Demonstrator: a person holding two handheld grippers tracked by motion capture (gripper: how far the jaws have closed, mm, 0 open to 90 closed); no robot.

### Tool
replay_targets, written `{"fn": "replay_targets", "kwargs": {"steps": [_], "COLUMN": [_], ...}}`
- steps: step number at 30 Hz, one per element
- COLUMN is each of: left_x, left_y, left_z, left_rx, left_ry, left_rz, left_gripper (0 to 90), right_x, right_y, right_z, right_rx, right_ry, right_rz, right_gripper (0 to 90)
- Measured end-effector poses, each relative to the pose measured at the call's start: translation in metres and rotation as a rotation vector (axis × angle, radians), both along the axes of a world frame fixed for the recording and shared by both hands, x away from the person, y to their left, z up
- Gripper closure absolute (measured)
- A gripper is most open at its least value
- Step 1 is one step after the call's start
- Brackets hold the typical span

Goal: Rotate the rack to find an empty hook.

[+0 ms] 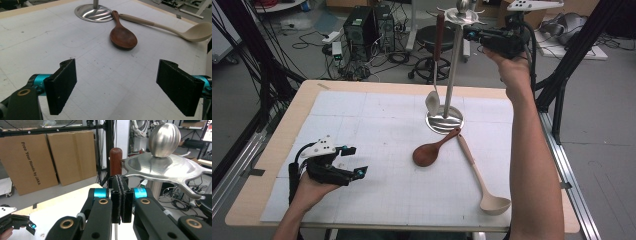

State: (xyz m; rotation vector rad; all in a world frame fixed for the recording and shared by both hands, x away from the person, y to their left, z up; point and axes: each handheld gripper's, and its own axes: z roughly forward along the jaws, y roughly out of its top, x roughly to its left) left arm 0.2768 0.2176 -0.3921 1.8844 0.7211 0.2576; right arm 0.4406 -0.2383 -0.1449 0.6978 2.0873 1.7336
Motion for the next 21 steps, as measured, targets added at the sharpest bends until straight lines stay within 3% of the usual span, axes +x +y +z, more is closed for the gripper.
{"fn": "replay_targets", "kwargs": {"steps": [21], "left_x": [0.0], "left_y": [0.001], "left_z": [0.0], "left_rx": [-0.001], "left_ry": [-0.002], "left_rz": [0.001], "left_gripper": [17.4], "right_x": [0.003], "right_y": [0.016], "right_z": [0.0], "right_rx": [-0.002], "right_ry": [0.0], "right_rz": [0.001], "right_gripper": [89.8]}}
